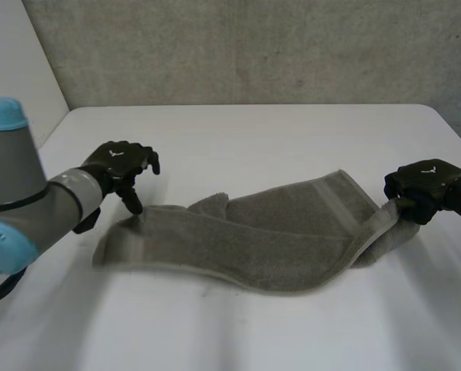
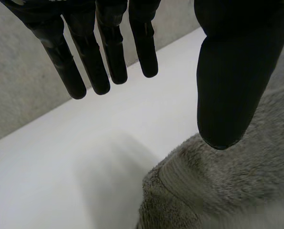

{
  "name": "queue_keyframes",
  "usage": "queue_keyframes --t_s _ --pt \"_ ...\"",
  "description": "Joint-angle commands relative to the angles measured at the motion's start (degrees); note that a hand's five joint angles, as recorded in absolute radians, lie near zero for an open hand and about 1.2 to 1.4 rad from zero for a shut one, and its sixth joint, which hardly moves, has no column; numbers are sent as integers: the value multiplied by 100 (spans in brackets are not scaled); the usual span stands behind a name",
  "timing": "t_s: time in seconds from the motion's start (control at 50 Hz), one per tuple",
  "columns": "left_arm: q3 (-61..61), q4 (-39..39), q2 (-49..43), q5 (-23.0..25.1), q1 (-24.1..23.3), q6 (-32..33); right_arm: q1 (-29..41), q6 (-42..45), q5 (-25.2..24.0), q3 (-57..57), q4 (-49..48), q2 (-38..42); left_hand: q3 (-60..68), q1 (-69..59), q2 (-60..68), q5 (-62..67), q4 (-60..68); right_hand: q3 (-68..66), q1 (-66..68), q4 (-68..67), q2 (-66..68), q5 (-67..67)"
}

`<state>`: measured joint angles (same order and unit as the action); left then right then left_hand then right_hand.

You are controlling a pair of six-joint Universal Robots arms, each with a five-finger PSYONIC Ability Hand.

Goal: Fold the towel.

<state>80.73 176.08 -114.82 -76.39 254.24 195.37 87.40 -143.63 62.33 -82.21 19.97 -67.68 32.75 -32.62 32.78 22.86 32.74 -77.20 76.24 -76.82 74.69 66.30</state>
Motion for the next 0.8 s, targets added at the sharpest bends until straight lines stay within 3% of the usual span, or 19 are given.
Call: queue_keyframes --t_s 0.02,0.22,0.3,0.52,0.8 --pt "1382 119 1109 28 82 80 5 -7 -2 -14 -2 -8 1361 -1374 1358 1350 1362 -280 376 -318 531 370" --pt "2553 58 1647 37 302 89 5 2 -2 -32 -37 -17 1649 -1662 1646 1638 1650 -280 376 -318 531 370" --pt "2983 119 1753 63 459 159 5 -7 -11 -67 -46 -26 964 -977 961 953 965 -280 376 -318 531 370" --pt "3326 830 1639 72 864 826 67 2 -11 -155 -151 -26 -368 354 -370 -378 -366 -280 376 -318 531 370" --pt "3318 1192 1120 72 1031 1346 67 2 -11 -181 -204 -26 85 -98 82 74 86 -280 376 -318 531 370"
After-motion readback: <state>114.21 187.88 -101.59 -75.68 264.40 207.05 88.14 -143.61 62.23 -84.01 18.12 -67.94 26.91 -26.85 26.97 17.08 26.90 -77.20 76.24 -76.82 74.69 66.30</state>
